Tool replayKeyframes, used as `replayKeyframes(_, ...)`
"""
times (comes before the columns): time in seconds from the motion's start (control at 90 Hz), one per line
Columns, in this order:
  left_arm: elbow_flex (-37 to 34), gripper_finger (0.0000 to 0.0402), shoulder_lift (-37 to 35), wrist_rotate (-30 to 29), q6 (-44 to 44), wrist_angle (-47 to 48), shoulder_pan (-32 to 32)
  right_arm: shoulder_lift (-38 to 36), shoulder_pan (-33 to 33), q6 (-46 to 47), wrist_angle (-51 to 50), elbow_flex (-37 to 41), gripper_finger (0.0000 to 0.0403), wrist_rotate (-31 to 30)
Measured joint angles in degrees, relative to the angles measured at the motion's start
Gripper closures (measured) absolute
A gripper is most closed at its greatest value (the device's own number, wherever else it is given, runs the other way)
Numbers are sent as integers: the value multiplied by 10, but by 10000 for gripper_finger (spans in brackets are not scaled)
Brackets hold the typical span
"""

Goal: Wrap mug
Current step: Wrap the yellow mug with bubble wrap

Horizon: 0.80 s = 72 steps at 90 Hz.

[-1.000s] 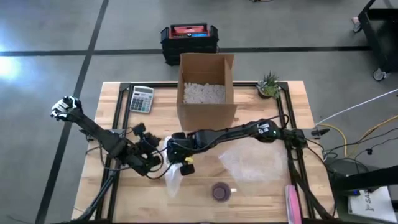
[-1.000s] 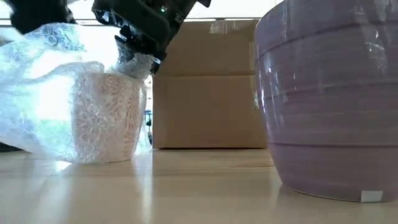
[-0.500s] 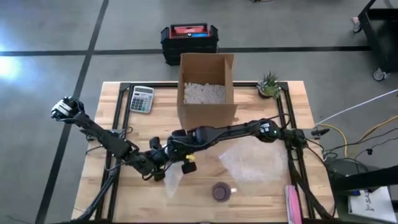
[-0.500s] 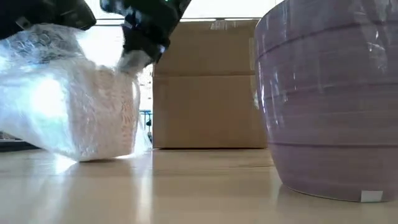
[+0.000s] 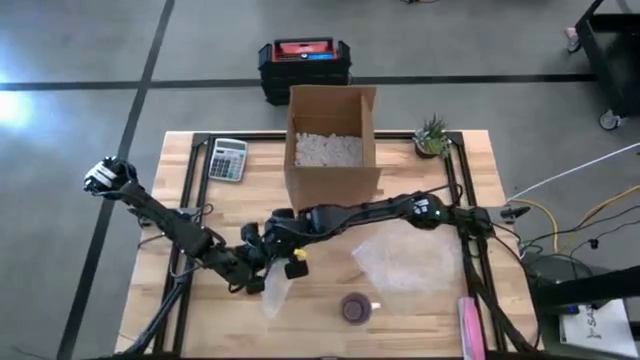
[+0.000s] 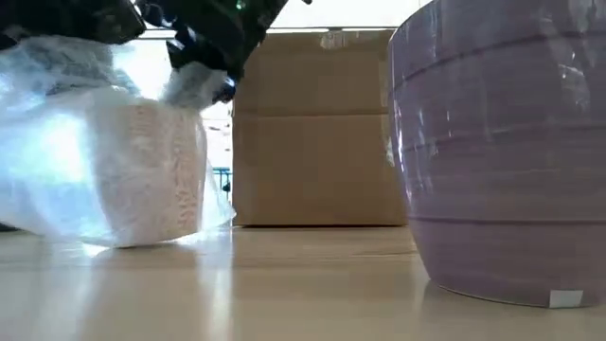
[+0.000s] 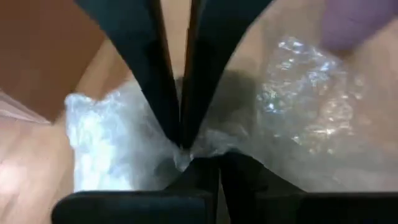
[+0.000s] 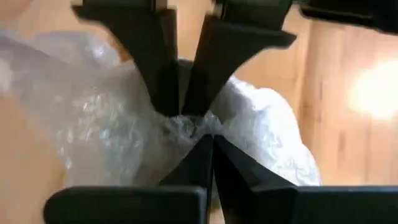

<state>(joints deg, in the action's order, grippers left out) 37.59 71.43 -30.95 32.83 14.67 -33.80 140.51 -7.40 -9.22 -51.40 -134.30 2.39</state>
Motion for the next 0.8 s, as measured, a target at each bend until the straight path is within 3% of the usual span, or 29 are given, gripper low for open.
replayKeyframes(0.2,107,401,-13,-21,32,202,-3,11,-8,2,2,4,403,0)
replayKeyframes(0.3,129,401,-14,-35,39,219,-4,8,-9,2,2,4,403,2)
replayKeyframes(0.589,73,401,-10,81,44,59,-35,7,-8,1,8,5,403,-6)
replayKeyframes(0.8,56,401,-5,51,66,6,-58,7,-7,-5,9,5,403,-13)
